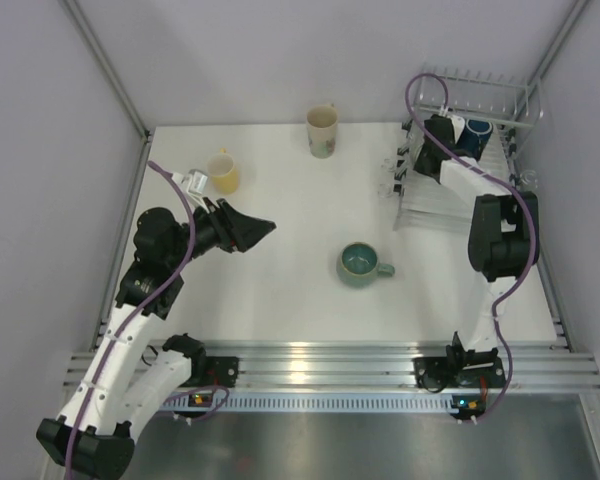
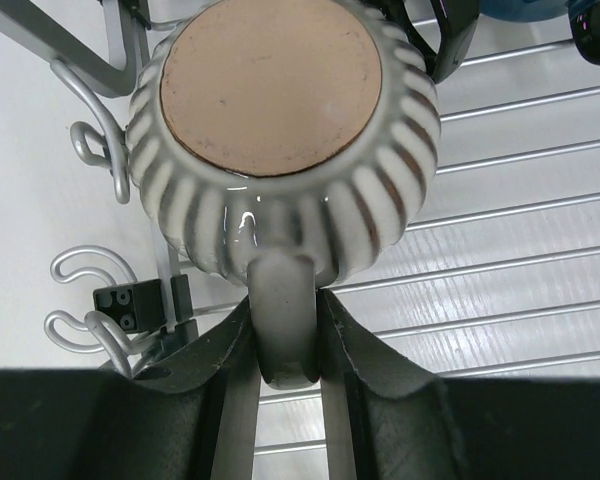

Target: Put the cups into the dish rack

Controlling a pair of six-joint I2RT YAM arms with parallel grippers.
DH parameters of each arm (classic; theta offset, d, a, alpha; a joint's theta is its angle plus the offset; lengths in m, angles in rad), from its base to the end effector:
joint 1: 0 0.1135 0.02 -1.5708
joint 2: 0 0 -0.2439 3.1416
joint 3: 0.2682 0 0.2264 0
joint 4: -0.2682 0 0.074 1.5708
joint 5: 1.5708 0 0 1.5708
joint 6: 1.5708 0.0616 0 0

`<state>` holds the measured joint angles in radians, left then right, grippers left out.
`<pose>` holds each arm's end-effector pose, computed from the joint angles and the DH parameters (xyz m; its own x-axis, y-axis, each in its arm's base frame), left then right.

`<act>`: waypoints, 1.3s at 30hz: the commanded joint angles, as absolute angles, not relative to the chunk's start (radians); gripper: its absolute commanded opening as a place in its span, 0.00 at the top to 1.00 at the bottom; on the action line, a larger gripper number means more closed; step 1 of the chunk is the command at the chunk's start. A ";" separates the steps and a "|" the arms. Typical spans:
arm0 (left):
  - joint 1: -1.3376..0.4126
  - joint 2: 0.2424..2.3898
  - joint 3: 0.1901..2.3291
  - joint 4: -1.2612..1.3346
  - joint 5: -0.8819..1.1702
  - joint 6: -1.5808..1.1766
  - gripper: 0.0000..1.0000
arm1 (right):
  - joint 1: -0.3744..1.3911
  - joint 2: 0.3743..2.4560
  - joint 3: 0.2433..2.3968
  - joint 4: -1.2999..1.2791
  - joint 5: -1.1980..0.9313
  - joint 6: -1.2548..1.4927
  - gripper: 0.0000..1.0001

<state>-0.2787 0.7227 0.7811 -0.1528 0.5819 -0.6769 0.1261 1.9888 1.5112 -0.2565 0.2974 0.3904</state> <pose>0.1603 -0.0811 0.3356 -0.5441 -0.3886 -0.7436 0.5325 0.5250 -0.6640 0.4379 0.0373 0.2003 -0.5782 0.2935 -0.7613 0.3413 0.9345 0.1010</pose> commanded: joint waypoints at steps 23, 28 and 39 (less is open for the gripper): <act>-0.282 0.706 0.801 -0.150 0.578 -0.678 0.23 | 0.175 1.856 1.437 -0.250 0.339 0.440 0.64; -0.281 0.707 0.804 -0.158 0.568 -0.657 0.23 | 0.169 1.818 1.471 -0.378 0.342 0.437 0.61; -0.287 0.909 0.916 -0.285 0.545 -0.589 0.27 | 0.133 1.432 1.375 -0.483 0.143 0.350 0.41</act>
<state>-0.2794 0.8757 0.8658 -0.2626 0.5556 -0.6239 0.1402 1.6089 1.4017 -0.4610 0.2256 0.3855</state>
